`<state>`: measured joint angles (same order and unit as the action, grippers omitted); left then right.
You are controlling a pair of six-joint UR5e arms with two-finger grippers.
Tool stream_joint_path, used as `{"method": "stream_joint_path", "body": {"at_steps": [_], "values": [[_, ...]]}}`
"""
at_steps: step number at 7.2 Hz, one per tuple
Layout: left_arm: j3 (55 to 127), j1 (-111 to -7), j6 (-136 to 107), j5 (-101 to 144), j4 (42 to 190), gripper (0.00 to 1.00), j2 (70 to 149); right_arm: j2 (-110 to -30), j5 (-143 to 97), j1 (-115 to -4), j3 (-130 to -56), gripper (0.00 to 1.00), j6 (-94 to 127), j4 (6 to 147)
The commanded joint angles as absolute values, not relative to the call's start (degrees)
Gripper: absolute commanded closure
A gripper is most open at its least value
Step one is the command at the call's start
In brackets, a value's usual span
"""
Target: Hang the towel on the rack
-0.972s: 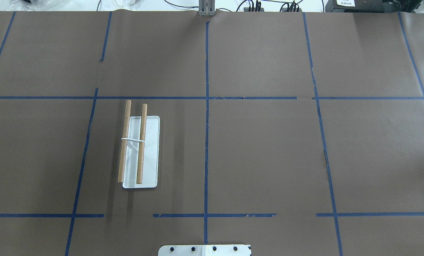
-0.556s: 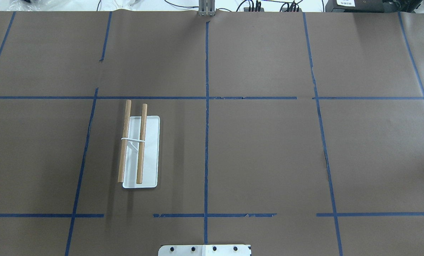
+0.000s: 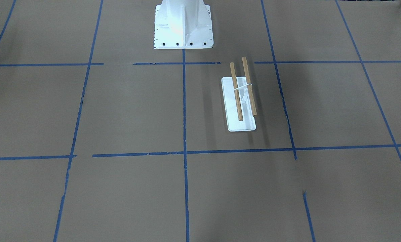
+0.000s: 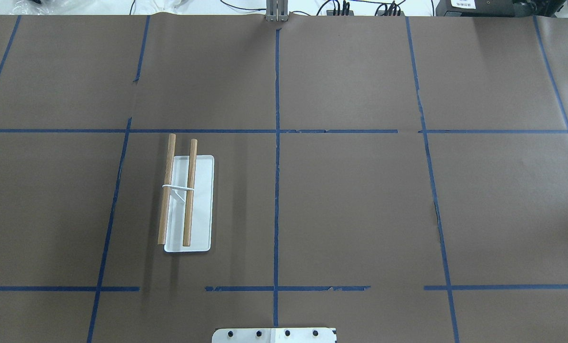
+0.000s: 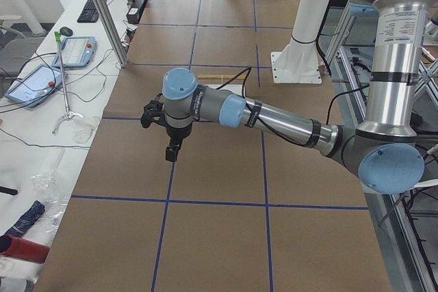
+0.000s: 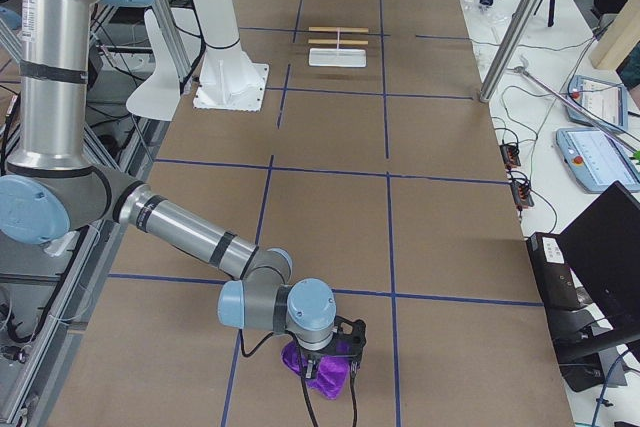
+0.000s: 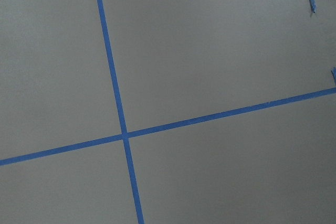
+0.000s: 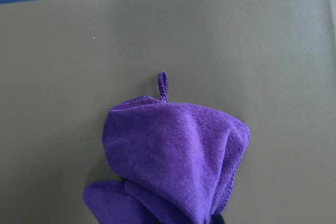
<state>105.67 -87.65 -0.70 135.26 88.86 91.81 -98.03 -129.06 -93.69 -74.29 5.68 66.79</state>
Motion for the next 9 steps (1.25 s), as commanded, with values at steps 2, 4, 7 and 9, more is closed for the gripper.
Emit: {"method": "stream_joint_path", "body": {"at_steps": [2, 4, 7, 9], "values": [[107.48, -85.7, -1.57, 135.26, 89.03, 0.0, 92.11, -96.69, -136.01, -93.69, -77.84, 1.0, 9.74, 66.97], [111.34, -81.32, -14.09, 135.18, 92.17, 0.0, 92.29, -97.38, -138.85, -93.69, -84.87, 1.0, 12.82, 67.32], [115.74, -77.71, -24.91, 135.18, 92.37, 0.0, 92.37, -104.04, -143.69, -92.47, -102.15, 1.0, 14.93, 67.41], [117.85, -74.03, -37.46, 135.18, 92.37, 0.0, 94.55, -104.59, -146.59, -89.14, -110.79, 1.0, 21.76, 67.41]]}}
